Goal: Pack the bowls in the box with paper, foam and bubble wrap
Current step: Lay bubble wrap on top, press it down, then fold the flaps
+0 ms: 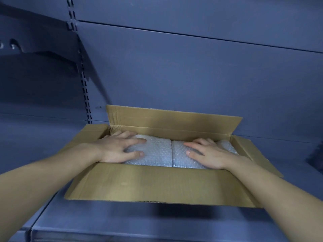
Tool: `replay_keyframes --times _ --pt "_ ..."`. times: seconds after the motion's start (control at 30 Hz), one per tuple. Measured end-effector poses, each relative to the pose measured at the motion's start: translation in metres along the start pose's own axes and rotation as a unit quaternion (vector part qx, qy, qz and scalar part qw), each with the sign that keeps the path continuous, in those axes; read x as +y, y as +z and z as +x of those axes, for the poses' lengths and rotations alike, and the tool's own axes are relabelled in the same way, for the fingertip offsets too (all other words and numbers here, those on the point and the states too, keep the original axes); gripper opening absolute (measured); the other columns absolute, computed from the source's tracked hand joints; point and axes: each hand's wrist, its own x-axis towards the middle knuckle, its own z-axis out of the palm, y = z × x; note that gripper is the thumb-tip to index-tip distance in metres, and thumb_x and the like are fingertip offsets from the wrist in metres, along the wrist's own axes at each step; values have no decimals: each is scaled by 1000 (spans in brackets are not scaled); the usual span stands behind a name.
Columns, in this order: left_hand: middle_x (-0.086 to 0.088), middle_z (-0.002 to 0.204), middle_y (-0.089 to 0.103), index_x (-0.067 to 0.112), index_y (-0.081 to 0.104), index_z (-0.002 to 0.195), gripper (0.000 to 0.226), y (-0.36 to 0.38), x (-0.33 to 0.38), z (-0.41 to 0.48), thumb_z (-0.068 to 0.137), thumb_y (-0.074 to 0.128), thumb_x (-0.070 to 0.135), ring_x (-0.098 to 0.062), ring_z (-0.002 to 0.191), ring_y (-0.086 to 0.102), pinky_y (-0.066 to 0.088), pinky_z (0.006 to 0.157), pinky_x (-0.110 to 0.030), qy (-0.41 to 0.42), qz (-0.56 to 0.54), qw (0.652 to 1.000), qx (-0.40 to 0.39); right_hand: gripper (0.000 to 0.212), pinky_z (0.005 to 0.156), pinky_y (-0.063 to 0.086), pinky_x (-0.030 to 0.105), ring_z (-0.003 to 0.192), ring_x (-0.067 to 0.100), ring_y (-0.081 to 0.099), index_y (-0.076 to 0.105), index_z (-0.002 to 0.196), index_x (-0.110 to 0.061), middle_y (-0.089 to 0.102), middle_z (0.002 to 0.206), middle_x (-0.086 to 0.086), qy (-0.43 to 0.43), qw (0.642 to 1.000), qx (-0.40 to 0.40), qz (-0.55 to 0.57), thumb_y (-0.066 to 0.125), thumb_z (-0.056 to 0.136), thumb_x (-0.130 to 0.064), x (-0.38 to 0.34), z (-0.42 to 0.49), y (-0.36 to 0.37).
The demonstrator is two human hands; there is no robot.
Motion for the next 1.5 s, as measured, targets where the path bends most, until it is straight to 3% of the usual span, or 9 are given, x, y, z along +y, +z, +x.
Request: replay_keyframes --times 0.13,0.33,0.43,0.57,0.77,0.97,1.07,1.13,1.5 --pt "16 162 4 67 14 140 80 1 0 2 65 15 96 -16 150 2 17 120 -51 -1 -6 1000 -3 61 119 12 47 147 19 12 19 150 -51 20 160 -9 1 1000 -7 11 18 93 -71 0 1 1" --pt "24 158 18 63 24 141 74 -5 7 -1 73 17 90 -11 147 18 18 119 -46 17 64 994 88 66 111 34 45 137 23 37 39 144 -41 42 148 -4 36 992 120 15 22 89 -74 21 -8 -15" --pt "26 156 22 63 29 139 84 -5 13 3 65 12 98 -7 146 19 21 120 -43 66 39 993 92 91 116 27 44 143 23 30 35 147 -41 35 154 -5 59 997 59 7 11 73 -90 34 -18 -16" --pt "27 156 22 65 28 138 82 0 25 12 64 15 99 -4 147 15 19 120 -43 90 0 994 55 70 119 6 34 151 16 6 18 155 -41 9 165 -8 69 996 -32 40 23 92 -73 34 -33 -13" --pt "21 161 13 66 22 140 76 5 30 16 69 17 93 -7 149 7 9 121 -47 81 32 996 14 71 122 3 38 152 15 -3 9 155 -45 -2 165 -10 73 995 -64 39 25 92 -74 38 -30 -10" --pt "21 156 27 62 38 134 82 -4 11 7 64 14 97 -10 145 23 20 120 -44 55 -32 988 139 71 121 15 43 150 18 13 22 152 -45 17 163 -7 54 997 25 51 20 88 -76 39 -28 -11" --pt "19 156 25 66 43 124 83 -2 -6 -3 53 20 103 -9 146 21 17 121 -37 39 -68 993 91 64 122 10 40 151 18 7 22 152 -46 10 164 -8 41 998 -20 40 29 93 -71 35 -30 -11" --pt "18 158 24 61 42 131 92 1 -10 -9 53 18 104 -8 147 17 15 122 -38 34 -83 993 81 64 122 7 36 151 17 6 23 151 -46 9 164 -8 40 997 -34 63 30 93 -71 34 -30 -9" --pt "23 154 31 52 38 141 92 -2 -7 -38 63 19 98 -4 142 26 23 118 -32 9 -63 991 121 55 117 20 28 144 13 27 38 148 -34 32 156 -7 26 993 60 97 37 98 -58 27 -58 -15"
